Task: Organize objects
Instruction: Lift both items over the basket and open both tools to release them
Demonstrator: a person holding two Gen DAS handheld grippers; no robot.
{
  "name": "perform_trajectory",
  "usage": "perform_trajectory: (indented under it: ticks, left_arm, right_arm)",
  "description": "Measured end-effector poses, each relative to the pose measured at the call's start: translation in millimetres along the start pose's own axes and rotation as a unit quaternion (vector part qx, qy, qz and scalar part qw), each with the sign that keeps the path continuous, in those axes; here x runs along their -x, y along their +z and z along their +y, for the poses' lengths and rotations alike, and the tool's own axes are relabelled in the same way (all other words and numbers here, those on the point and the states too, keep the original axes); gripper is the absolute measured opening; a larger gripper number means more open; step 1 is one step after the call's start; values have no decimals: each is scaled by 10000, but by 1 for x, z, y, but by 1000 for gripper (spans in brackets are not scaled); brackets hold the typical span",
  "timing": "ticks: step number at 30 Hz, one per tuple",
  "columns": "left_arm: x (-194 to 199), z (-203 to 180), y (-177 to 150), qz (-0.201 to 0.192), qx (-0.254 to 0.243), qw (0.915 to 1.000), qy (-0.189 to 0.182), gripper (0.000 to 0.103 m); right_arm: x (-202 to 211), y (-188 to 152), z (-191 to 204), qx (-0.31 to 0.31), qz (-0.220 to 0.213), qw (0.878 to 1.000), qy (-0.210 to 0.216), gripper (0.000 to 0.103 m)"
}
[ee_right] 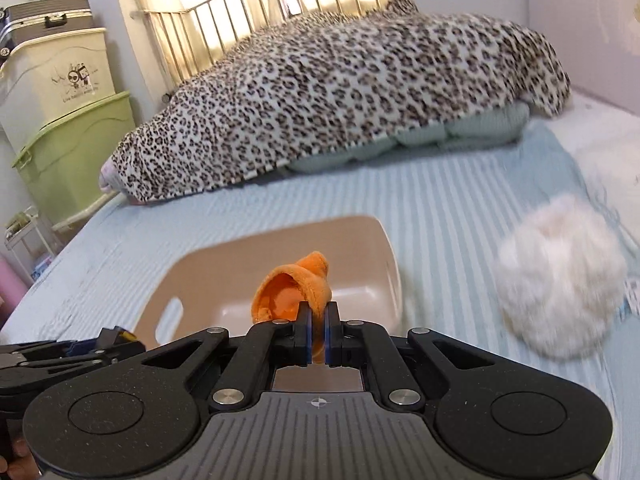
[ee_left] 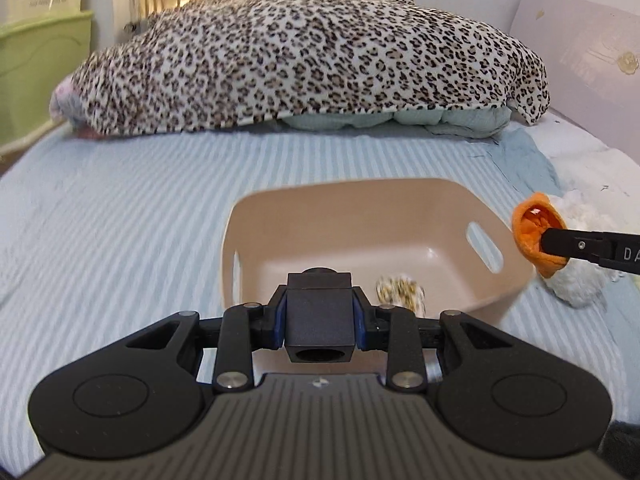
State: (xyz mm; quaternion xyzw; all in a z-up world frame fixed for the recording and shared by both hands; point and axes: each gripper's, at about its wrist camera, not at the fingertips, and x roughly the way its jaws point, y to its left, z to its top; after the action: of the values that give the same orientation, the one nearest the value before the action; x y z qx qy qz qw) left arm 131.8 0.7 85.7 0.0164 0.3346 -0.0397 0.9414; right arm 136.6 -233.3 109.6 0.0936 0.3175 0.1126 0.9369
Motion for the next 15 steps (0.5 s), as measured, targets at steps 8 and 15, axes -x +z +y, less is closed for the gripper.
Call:
perform_trajectory:
  ticks: [8,15]
  left_arm:
    - [-70,-9,11,464,-88,9985,287,33]
    - [-114,0,-3,1002,-86,9944,334,33]
  right_arm:
    - [-52,9,10,204,294,9992,-197,5]
    - [-98,-3,12,596,841,9937,-434,5]
